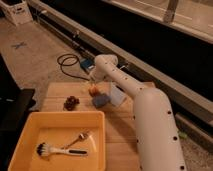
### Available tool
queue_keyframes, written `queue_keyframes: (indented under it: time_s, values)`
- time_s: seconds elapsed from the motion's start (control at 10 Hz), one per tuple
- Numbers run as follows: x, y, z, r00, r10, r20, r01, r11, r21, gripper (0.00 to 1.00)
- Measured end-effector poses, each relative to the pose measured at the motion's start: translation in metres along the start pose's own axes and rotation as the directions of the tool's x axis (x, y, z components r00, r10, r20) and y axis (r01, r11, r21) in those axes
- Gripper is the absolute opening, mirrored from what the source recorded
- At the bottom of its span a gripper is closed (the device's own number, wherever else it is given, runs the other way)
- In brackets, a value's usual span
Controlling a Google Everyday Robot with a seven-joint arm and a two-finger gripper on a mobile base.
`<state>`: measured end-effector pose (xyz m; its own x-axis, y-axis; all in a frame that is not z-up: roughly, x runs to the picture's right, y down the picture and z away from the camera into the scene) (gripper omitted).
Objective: Place apple in metal cup
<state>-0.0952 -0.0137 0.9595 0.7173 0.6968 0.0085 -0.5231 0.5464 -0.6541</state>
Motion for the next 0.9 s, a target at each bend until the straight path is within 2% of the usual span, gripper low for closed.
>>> queue_keyframes:
  time_s: [0.2,0.5,0.6,0.8,0.9]
  values:
    - [0.002,-0.001,0.010,1.000,-0.009,-0.029,0.009,1.000,0.007,0.80]
    - [0.013,-0.014,0.015,0.999,0.018,-0.038,-0.018,1.000,0.009,0.78]
    - [0.018,-0.016,0.019,0.999,0.027,-0.039,-0.027,1.000,0.002,0.71]
    - [0.024,-0.013,0.027,0.998,0.028,-0.048,-0.028,1.000,-0.010,0.49]
    - [0.024,-0.012,0.028,0.998,0.027,-0.049,-0.028,1.000,-0.013,0.42]
